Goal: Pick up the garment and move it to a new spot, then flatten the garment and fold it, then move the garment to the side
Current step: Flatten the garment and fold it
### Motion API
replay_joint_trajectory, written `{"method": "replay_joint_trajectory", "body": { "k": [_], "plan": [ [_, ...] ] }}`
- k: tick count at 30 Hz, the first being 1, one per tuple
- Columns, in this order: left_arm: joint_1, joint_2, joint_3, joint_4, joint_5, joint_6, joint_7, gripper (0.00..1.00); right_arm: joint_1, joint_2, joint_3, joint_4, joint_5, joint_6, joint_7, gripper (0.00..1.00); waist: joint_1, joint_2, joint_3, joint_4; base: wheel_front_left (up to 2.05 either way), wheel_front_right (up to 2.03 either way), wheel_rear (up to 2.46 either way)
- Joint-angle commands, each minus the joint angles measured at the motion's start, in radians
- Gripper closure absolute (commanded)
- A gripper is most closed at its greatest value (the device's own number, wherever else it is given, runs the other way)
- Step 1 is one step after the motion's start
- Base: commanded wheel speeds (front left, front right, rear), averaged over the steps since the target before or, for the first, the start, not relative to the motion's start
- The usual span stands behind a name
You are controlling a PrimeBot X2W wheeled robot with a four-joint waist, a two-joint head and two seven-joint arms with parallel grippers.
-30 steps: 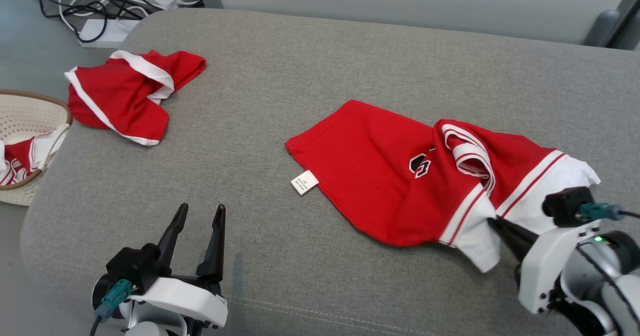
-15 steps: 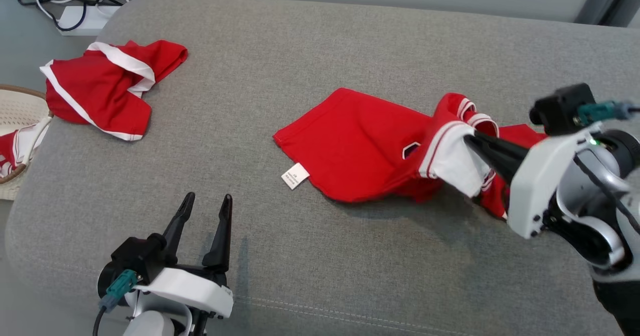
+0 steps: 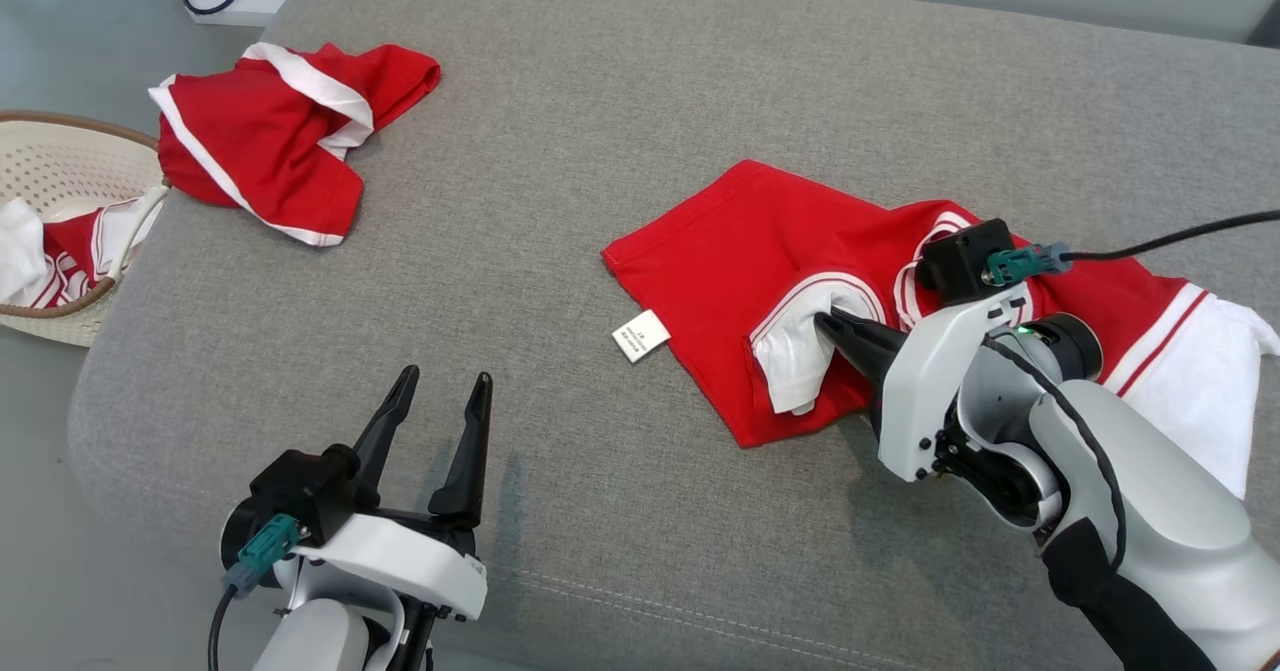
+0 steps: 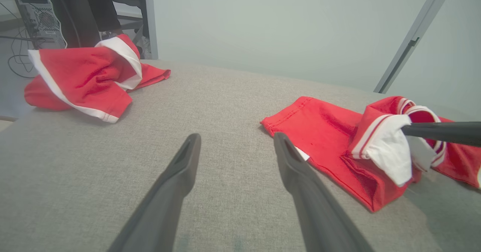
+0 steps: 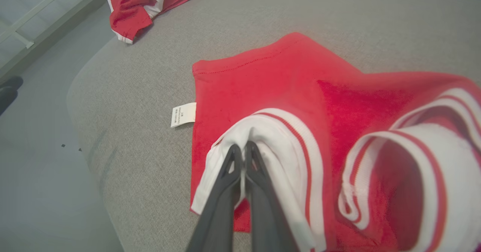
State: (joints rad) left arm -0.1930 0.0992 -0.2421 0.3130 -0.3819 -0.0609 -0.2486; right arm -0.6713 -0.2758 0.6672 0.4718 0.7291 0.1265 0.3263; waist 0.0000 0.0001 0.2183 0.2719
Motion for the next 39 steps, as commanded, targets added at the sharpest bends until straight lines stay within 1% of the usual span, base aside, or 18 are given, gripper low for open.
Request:
{"method": "replay_joint_trajectory", "body": {
  "k": [1, 2, 3, 5, 7, 10, 13, 14, 17, 21, 24, 26, 27, 32, 34, 39],
  "plan": [
    [-0.035, 0.012, 0.034, -0.019, -0.011, -0.004, -0.013, 0.0, -0.018, 0.003, 0.005, -0.016, 0.013, 0.004, -0.028, 0.74, 0.0, -0.0001, -0.002, -0.005, 0.0, 0.0, 0.0],
    [-0.034, 0.014, 0.036, -0.018, -0.01, -0.003, -0.013, 0.0, -0.016, 0.004, 0.018, -0.008, 0.026, 0.004, -0.057, 0.45, 0.0, -0.0001, -0.003, -0.011, 0.0, 0.0, 0.0],
    [-0.033, 0.015, 0.037, -0.018, -0.009, -0.003, -0.013, 0.0, -0.013, 0.001, 0.029, -0.005, 0.038, 0.004, -0.083, 0.0, 0.0, -0.0001, -0.005, -0.017, 0.0, 0.0, 0.0],
    [-0.031, 0.021, 0.042, -0.02, -0.008, 0.0, -0.013, 0.0, 0.002, -0.012, 0.048, -0.017, 0.061, 0.004, -0.143, 0.0, 0.0, -0.0001, -0.01, -0.033, 0.0, 0.0, 0.0],
    [-0.028, 0.029, 0.046, -0.022, -0.006, 0.002, -0.013, 0.0, 0.029, -0.04, 0.058, -0.043, 0.081, 0.004, -0.201, 0.0, 0.0, -0.0001, -0.017, -0.05, 0.0, 0.0, 0.0],
    [-0.021, 0.042, 0.054, -0.028, -0.004, 0.009, -0.013, 0.0, 0.09, -0.09, 0.039, -0.106, 0.095, 0.004, -0.312, 0.0, 0.0, -0.0001, -0.026, -0.082, 0.0, 0.0, 0.0],
    [-0.011, 0.056, 0.063, -0.036, -0.004, 0.016, -0.012, 0.0, 0.173, -0.136, -0.008, -0.159, 0.081, 0.004, -0.423, 0.0, 0.0, -0.0001, -0.037, -0.117, 0.0, 0.0, 0.0],
    [-0.008, 0.062, 0.066, -0.04, -0.004, 0.019, -0.01, 0.0, 0.199, -0.15, -0.027, -0.172, 0.061, 0.004, -0.46, 0.0, 0.0, -0.0001, -0.041, -0.129, 0.0, 0.0, 0.0],
    [0.001, 0.078, 0.078, -0.053, -0.007, 0.029, -0.002, 0.0, 0.279, -0.157, -0.109, -0.202, 0.0, 0.004, -0.542, 0.0, 0.0, -0.0001, -0.051, -0.162, 0.0, 0.0, 0.0],
    [0.016, 0.102, 0.093, -0.071, -0.009, 0.043, 0.01, 0.0, 0.372, -0.11, -0.228, -0.247, -0.129, 0.004, -0.578, 0.0, 0.0, -0.0001, -0.071, -0.198, 0.0, 0.0, 0.0],
    [0.032, 0.117, 0.104, -0.086, -0.011, 0.054, 0.02, 0.0, 0.45, -0.056, -0.3, -0.292, -0.241, 0.004, -0.585, 0.0, 0.0, -0.0001, -0.09, -0.214, 0.0, 0.0, 0.0],
    [0.048, 0.126, 0.113, -0.094, -0.014, 0.061, 0.025, 0.0, 0.504, -0.015, -0.328, -0.322, -0.298, 0.004, -0.586, 0.0, 0.0, -0.0001, -0.104, -0.222, 0.0, 0.0, 0.0],
    [0.068, 0.135, 0.121, -0.101, -0.017, 0.069, 0.03, 0.0, 0.554, 0.013, -0.345, -0.341, -0.358, 0.004, -0.587, 0.0, 0.0, -0.0001, -0.118, -0.229, 0.0, 0.0, 0.0],
    [0.117, 0.151, 0.137, -0.115, -0.026, 0.084, 0.04, 0.0, 0.65, 0.069, -0.372, -0.387, -0.462, 0.004, -0.588, 0.0, 0.0, -0.0001, -0.145, -0.239, 0.0, 0.0, 0.0],
    [0.132, 0.153, 0.138, -0.121, -0.029, 0.09, 0.044, 0.0, 0.685, 0.086, -0.385, -0.396, -0.485, 0.004, -0.588, 0.0, 0.0, -0.0001, -0.156, -0.239, 0.0, 0.0, 0.0],
    [0.163, 0.155, 0.14, -0.132, -0.033, 0.101, 0.051, 0.0, 0.732, 0.104, -0.405, -0.42, -0.526, 0.004, -0.588, 0.0, 0.0, -0.0001, -0.178, -0.24, 0.0, 0.0, 0.0]
  ]
}}
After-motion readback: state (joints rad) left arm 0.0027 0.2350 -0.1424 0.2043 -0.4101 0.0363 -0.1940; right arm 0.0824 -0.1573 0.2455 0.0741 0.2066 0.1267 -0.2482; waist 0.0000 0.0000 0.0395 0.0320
